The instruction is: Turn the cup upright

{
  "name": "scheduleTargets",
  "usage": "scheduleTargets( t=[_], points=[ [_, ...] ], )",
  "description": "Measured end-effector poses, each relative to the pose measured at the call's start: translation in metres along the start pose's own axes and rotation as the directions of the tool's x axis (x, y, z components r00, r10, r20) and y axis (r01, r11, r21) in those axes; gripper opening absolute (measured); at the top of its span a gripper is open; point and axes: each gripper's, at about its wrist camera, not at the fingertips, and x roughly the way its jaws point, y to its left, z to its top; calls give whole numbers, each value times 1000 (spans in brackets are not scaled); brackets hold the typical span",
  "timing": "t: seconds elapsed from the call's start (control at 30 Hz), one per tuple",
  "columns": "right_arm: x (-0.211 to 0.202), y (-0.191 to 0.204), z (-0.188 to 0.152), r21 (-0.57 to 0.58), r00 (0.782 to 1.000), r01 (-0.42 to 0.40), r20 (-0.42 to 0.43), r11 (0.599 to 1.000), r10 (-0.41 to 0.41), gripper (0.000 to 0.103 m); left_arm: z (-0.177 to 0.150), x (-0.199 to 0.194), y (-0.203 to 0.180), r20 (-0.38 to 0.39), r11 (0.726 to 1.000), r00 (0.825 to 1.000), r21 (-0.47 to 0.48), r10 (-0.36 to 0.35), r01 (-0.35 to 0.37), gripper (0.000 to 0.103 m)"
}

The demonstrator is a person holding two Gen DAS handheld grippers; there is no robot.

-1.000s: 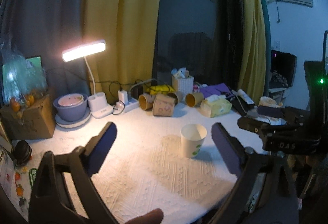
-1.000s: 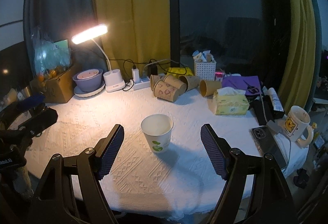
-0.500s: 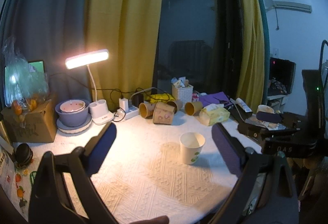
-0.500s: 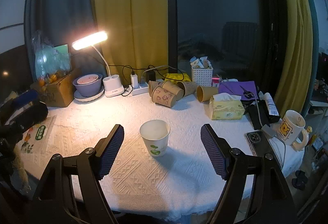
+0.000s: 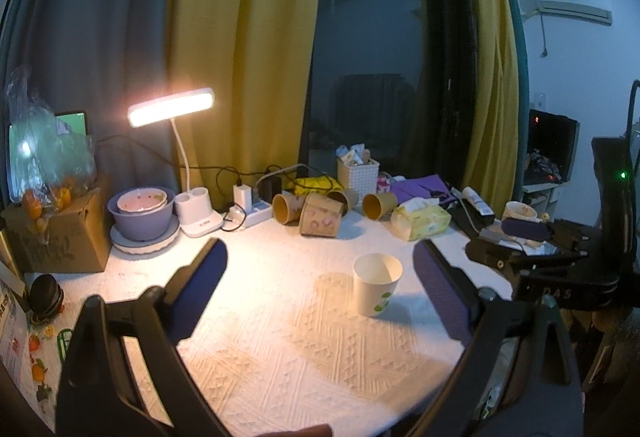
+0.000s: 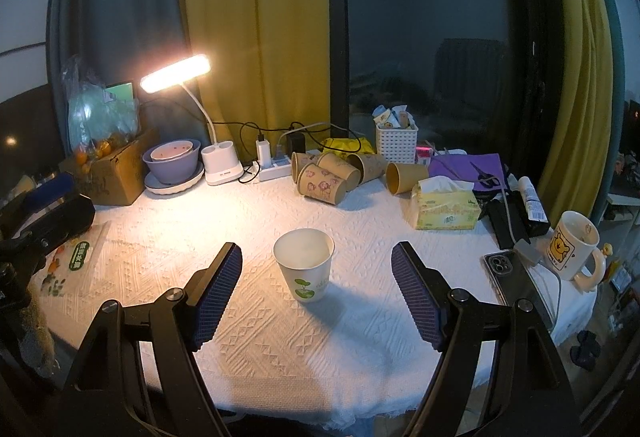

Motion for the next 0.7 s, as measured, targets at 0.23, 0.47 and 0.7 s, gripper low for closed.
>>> scheduleTargets(
  t=[0.23,0.47,0.7],
  points=[
    [5,-1,-5,5,1000,1,-13,1000,-1,80,-5,2,0,-9,1000,1000,-4,8,-8,95],
    [9,1,-9,5,1000,1,-24,1000,0,80,-7,3,0,-15,1000,1000,-4,7,-7,95],
    [9,0,-8,6,1000,1,-23,1000,-1,80,-7,3,-1,-17,1000,1000,-3,7,-7,95]
  ],
)
